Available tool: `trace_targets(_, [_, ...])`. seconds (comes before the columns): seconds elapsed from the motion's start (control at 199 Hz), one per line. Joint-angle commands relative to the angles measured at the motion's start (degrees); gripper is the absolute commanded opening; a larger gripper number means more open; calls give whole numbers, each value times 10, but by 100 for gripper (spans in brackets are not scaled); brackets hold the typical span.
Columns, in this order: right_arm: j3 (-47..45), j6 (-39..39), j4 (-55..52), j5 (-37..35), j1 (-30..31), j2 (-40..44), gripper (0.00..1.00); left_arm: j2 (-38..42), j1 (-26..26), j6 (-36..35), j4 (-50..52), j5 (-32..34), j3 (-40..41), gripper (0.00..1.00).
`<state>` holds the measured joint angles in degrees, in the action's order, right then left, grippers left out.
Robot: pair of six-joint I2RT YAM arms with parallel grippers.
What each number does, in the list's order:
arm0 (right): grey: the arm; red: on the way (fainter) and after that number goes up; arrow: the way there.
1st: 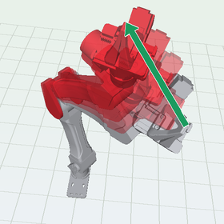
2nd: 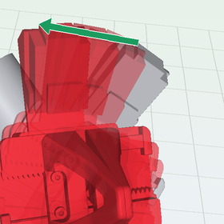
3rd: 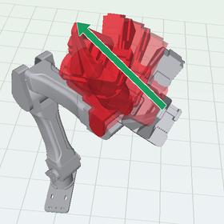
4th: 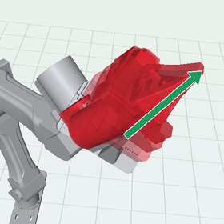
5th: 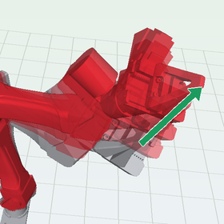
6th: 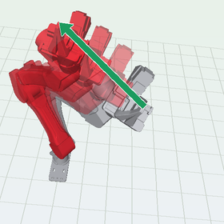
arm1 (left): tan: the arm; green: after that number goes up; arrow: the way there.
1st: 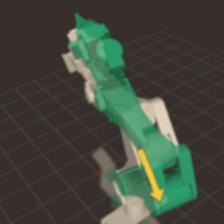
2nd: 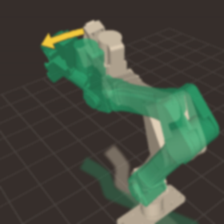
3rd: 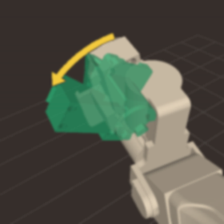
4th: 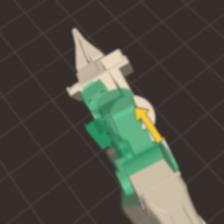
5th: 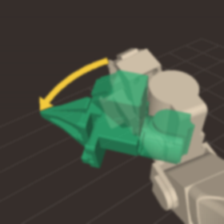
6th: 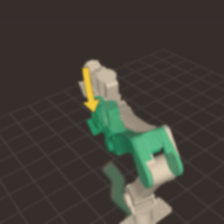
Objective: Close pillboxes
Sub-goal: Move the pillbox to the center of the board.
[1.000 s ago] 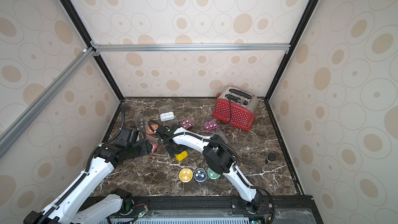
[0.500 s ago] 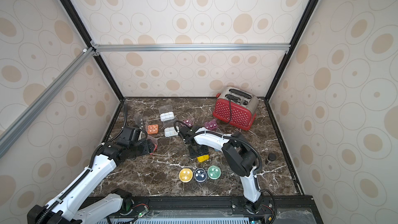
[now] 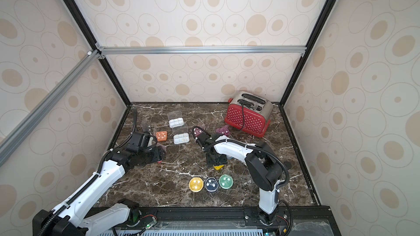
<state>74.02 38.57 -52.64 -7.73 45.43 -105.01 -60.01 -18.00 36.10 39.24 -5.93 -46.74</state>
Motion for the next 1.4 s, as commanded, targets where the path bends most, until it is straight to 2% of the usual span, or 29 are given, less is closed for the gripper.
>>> trace_targets(0.0, [-10,13,-12,0,-5,38,64,-1,4,-9,-5,-7,-8,71])
trace_targets(0.115, [-27,28,1,5,-25,76,66,-15,-7,-18,-19,-41,-15,68])
trace_targets(0.281, [-100,53,79,3,-93,131,66,-62,-66,-37,-23,-23,-55,68])
trace_targets(0.372, [-135,69,121,16,-134,151,61,-84,-71,-33,-48,-38,-64,67])
trace_targets(0.593, [-177,83,185,1,-172,171,48,-106,-75,-37,-49,-43,-90,66])
trace_targets(0.753, [-181,73,195,1,-185,146,39,-106,-75,-36,-46,-37,-89,66])
trace_targets(1.14, [-175,68,209,-2,-187,104,40,-97,-75,-31,-35,-16,-96,66])
trace_targets(1.396, [-174,65,209,-10,-187,85,32,-93,-75,-31,-9,-6,-93,66])
